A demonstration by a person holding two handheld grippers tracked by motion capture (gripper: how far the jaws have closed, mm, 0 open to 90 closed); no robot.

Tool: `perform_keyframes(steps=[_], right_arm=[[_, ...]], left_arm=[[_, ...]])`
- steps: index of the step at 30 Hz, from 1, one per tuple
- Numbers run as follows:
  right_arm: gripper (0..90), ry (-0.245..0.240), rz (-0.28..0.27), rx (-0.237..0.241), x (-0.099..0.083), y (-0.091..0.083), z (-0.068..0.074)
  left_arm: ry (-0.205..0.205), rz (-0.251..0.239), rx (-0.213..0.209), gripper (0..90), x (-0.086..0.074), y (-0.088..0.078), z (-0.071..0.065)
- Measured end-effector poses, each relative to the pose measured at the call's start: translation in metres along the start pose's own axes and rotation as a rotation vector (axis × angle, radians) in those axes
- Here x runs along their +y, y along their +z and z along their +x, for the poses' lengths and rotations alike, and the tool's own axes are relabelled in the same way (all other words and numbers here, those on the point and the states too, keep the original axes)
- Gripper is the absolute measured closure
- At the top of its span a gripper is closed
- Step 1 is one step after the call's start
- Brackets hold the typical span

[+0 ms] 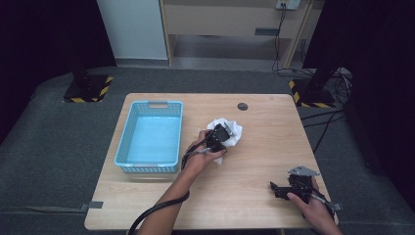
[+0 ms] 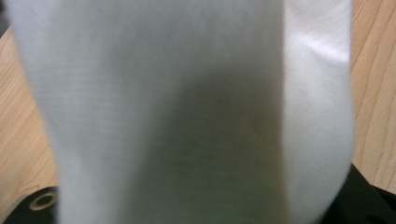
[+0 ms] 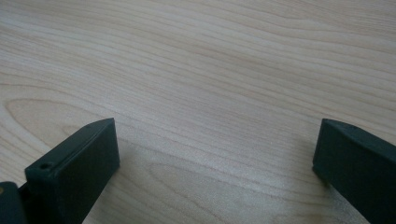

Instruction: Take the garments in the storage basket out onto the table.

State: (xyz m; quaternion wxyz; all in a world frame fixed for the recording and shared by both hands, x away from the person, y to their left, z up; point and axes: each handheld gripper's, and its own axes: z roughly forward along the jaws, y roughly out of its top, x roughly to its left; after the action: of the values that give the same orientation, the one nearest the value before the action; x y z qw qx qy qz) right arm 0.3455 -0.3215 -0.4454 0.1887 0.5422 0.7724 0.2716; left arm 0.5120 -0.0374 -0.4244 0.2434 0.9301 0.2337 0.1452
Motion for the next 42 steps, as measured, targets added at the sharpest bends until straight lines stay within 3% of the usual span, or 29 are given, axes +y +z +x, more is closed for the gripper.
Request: perform_keyframes(steps=[26,34,42], right_arm=[[0.3,0.000,0.000,0.000,0.0000,0.0000,0.0000],[0.3,0.000,0.000,0.000,0.0000,0.0000,0.0000],[0.3,0.000,0.000,0.000,0.0000,0.0000,0.0000]], left_arm=[[-0.003,0.023,-0.001,46.3,0.0018,0.0048,-0.0003],[-0.009,0.043,0.011,32.6,0.0025,0.0073,-0.0003],[-0.021,0.024,-0.005,16.0,-0.0002,0.0101,0.0001]])
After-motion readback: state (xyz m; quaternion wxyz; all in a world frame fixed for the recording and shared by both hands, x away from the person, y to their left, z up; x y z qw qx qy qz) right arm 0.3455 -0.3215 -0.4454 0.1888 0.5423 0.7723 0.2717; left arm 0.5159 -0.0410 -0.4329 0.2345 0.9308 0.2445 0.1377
